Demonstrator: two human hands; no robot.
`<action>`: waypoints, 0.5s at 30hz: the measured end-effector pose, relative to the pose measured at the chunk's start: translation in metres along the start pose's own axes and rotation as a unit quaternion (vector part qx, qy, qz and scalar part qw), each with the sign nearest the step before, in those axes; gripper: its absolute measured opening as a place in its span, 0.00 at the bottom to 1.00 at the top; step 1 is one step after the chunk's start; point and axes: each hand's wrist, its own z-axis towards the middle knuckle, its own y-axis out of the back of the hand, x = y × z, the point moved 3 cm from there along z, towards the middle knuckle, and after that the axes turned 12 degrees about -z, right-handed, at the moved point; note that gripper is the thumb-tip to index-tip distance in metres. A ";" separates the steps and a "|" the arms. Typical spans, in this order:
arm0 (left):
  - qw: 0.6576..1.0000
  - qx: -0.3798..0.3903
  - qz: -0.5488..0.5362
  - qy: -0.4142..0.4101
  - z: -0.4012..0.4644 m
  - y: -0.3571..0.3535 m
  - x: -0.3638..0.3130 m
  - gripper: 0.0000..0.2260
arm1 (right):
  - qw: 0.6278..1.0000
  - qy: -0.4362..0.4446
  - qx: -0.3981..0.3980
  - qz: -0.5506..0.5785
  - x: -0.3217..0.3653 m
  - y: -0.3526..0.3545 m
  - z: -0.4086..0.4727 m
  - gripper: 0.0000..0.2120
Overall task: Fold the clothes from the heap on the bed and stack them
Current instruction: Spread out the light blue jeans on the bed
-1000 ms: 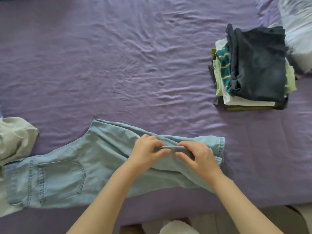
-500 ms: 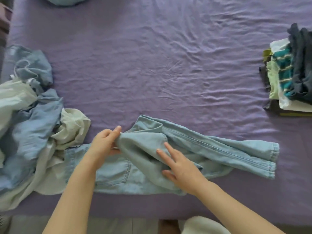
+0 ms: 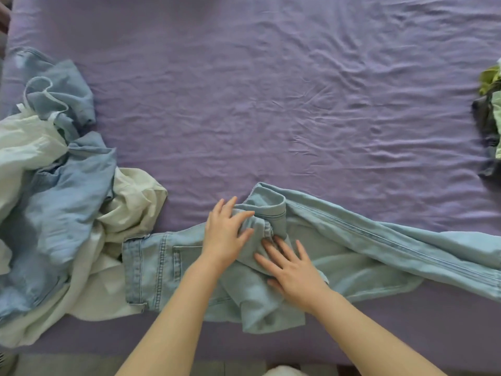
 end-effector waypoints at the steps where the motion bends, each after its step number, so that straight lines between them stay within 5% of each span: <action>1: 0.999 0.025 0.030 0.002 0.000 -0.009 0.001 0.20 | 1.000 0.010 -0.014 -0.010 -0.005 -0.002 -0.003 0.29; 5: 0.985 0.095 0.146 0.016 -0.001 -0.031 -0.003 0.27 | 0.998 0.000 -0.056 0.025 -0.028 0.009 -0.018 0.19; 8: 0.995 0.015 0.099 0.018 -0.002 -0.033 -0.026 0.25 | 0.986 -0.083 -0.120 0.077 -0.062 0.018 -0.046 0.15; 11: 0.993 -0.053 0.055 -0.085 -0.003 -0.043 -0.075 0.19 | 0.967 -0.177 -0.160 0.085 -0.108 0.016 -0.085 0.16; 15: 0.967 -0.025 0.011 -0.254 0.010 -0.078 -0.143 0.12 | 0.953 -0.270 -0.107 0.085 -0.158 0.002 -0.126 0.19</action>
